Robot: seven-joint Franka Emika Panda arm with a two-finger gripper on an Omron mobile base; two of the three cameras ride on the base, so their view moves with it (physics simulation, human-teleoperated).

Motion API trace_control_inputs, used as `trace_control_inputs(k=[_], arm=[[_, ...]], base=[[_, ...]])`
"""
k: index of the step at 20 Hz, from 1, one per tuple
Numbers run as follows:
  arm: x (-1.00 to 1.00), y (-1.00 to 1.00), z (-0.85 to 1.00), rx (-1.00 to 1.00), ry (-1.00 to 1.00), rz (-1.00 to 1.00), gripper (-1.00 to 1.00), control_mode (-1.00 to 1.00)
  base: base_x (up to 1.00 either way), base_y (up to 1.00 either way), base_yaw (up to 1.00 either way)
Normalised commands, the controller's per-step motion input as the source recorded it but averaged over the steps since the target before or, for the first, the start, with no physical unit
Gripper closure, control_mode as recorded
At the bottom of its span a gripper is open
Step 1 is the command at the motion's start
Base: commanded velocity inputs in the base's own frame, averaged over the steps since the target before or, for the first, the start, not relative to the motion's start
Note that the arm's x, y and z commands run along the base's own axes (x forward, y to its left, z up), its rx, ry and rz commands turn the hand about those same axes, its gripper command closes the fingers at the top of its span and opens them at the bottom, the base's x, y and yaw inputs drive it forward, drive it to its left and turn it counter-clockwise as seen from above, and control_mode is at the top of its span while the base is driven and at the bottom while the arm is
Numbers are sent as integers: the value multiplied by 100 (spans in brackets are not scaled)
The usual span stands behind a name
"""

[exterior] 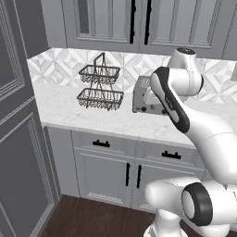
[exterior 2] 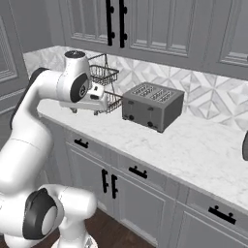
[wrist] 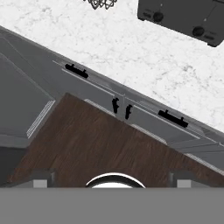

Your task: Take a straw from the drawer in front and place it inside the glass cup on the dining counter.

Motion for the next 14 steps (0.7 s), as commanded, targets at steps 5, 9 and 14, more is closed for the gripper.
trace_control_inputs(k=[5, 9, 14], arm=[[0, 0, 0, 0, 0, 0, -100, 100], [0, 0, 0, 0, 0, 0, -100, 100], [0, 0, 0, 0, 0, 0, -100, 100]], base=[[-38, -33, 29], [-13, -34, 37], [-24, -33, 33]])
